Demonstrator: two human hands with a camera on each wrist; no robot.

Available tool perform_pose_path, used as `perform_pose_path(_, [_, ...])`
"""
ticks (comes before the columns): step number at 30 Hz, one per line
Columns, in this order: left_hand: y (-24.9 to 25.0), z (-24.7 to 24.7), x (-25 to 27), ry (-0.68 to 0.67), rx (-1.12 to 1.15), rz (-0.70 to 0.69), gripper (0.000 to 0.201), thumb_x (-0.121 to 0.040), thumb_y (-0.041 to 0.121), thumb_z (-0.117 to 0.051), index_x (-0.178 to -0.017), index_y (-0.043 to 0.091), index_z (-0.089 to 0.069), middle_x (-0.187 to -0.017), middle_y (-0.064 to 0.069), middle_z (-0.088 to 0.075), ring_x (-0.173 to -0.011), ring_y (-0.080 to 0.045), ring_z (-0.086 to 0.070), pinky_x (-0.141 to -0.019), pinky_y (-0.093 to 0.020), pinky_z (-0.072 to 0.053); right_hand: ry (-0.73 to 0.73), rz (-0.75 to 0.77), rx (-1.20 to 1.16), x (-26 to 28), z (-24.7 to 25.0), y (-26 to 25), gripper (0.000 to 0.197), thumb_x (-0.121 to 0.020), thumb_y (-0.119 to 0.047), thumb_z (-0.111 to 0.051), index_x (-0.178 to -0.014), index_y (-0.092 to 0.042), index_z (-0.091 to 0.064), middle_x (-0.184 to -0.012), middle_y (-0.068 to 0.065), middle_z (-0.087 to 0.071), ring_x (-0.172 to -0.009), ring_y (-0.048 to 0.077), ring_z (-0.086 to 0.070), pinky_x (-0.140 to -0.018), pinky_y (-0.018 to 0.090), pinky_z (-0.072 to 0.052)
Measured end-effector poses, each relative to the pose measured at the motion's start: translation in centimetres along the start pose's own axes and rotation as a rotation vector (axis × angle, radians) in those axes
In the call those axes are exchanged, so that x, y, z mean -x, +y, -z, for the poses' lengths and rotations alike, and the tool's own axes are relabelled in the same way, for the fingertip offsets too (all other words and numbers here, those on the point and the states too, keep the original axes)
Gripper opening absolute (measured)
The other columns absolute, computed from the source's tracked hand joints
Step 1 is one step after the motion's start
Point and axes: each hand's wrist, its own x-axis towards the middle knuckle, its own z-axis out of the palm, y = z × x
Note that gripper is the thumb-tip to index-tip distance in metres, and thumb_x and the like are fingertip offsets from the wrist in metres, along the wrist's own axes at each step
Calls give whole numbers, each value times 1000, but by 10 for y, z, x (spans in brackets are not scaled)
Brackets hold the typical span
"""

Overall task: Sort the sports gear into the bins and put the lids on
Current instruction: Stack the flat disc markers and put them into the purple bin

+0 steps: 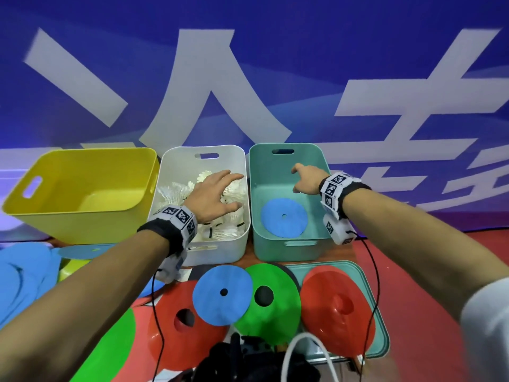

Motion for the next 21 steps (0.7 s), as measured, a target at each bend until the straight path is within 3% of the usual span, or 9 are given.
perform_pose_path(4, [0, 6, 11, 30, -52, 29, 68, -77, 62, -48, -141, 42, -37, -155, 1, -33, -142, -22, -30, -112, -54, -29, 109, 108, -18, 18, -1, -23, 60, -89, -33, -62, -143, -21, -38, -139, 14, -45, -119, 33, -52, -93, 37, -43])
perform_pose_path(11, [-13, 11, 66, 87, -6, 107, 69, -76, 61, -47, -141, 39, -40, -157, -1, -28, -144, -25, -26, -114, -53, -25, 193, 325, -23, 51, -33, -87, 65, -87, -53, -57, -144, -29, -36, -145, 6, -41, -131, 29, -40, -103, 50, -35])
perform_pose_path(16, [-39, 14, 110, 119, -88, 137, 78, -70, 68, -33, -142, 39, -41, -158, -1, -25, -145, -24, -22, -111, -50, -21, 248, 363, 0, 67, -65, -125, 64, -86, -57, -55, -143, -32, -37, -150, 3, -36, -137, 27, -33, -106, 49, -29])
perform_pose_path(21, [-67, 19, 154, 114, -10, 129, 70, -77, 62, -38, -143, 40, -37, -160, 0, -21, -146, -21, -18, -110, -52, -20, 281, 345, 22, 89, -96, -161, 61, -88, -54, -54, -143, -31, -39, -149, 5, -37, -137, 26, -33, -106, 46, -25])
